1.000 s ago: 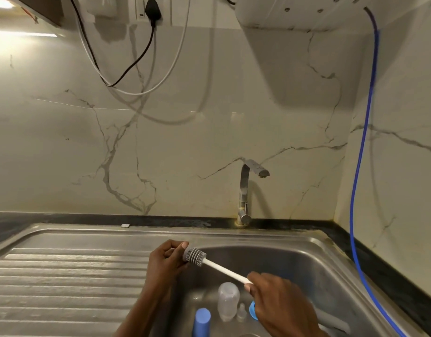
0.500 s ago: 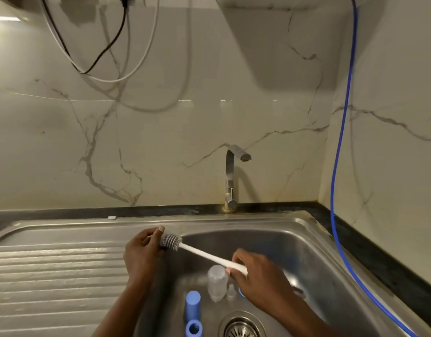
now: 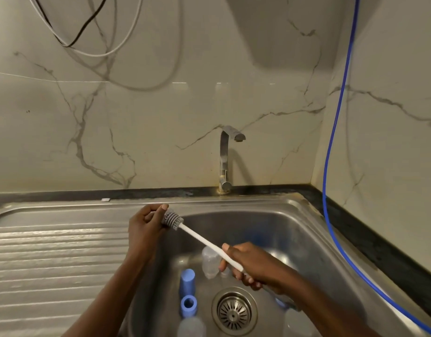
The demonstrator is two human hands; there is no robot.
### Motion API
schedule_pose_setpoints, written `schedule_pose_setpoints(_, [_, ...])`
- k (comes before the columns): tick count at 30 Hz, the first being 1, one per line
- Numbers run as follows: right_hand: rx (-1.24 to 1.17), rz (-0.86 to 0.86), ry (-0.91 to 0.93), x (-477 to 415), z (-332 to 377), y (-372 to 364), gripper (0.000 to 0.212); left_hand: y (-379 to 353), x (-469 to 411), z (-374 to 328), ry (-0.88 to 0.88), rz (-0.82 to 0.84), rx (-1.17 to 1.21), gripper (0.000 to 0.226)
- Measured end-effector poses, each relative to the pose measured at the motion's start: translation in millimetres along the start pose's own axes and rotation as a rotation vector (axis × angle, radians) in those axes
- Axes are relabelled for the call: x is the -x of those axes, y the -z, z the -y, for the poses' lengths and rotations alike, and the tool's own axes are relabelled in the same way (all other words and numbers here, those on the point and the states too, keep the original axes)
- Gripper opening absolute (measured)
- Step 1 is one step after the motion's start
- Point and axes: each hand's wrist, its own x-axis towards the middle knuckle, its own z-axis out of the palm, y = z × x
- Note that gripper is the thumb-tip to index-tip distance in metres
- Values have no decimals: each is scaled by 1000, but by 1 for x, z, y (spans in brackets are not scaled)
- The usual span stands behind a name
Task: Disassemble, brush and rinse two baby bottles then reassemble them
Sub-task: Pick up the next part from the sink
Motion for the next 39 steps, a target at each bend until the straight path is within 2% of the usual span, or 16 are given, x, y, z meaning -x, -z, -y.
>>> schedule_pose_setpoints(3, [449, -279, 174, -7, -2, -4, 45, 3, -5, 8, -18, -133, -142, 12])
schedule_pose_setpoints(5, [684, -410, 263, -12, -6, -4, 35, 8, -6, 11, -4, -157, -128, 11])
schedule_pose_setpoints(8, [813, -488, 341, -10, -1, -8, 26, 9, -6, 12, 28, -163, -77, 12])
schedule_pose_setpoints(9, [689, -391, 311, -9, 1, -8, 28, 9, -7, 9, 37, -132, -46, 14])
schedule_pose_setpoints(12, [-109, 130, -48, 3, 7, 2, 32, 12, -6, -1, 97, 80, 129, 14])
schedule_pose_setpoints(14, [-195, 216, -108, 6, 6, 4, 33, 12, -4, -3, 112, 116, 173, 15])
schedule_pose_setpoints(15, [-110, 161, -71, 5, 5, -2, 34, 10, -3, -1, 102, 76, 164, 15])
schedule_pose_setpoints(19, [625, -331, 223, -10, -3, -18, 25, 1, -3, 8, 54, -107, 35, 14])
schedule_pose_setpoints(21, [772, -483, 278, -13, -3, -13, 24, 1, -4, 10, 58, -127, 3, 14])
schedule_pose_setpoints(23, [805, -491, 312, -14, -1, -11, 26, 0, -3, 6, 67, -110, 27, 15])
schedule_pose_setpoints(25, [554, -338, 300, -10, 2, -12, 29, 4, -3, -2, 103, -13, 143, 15])
schedule_pose_setpoints(28, [-190, 123, -4, 3, 12, -8, 36, 13, -4, -16, 242, 193, 423, 19])
schedule_pose_setpoints(30, [-245, 172, -59, 5, 12, -11, 39, 12, -4, -15, 242, 184, 436, 19])
schedule_pose_setpoints(36, [694, -436, 257, -10, 4, -21, 25, 5, -2, -1, 118, 0, 299, 14])
schedule_pose_setpoints(38, [777, -509, 292, -11, 3, -17, 25, 5, -4, 0, 122, 13, 277, 14])
schedule_pose_setpoints(39, [743, -474, 308, -11, 3, -17, 22, 5, -4, -1, 129, 31, 282, 14])
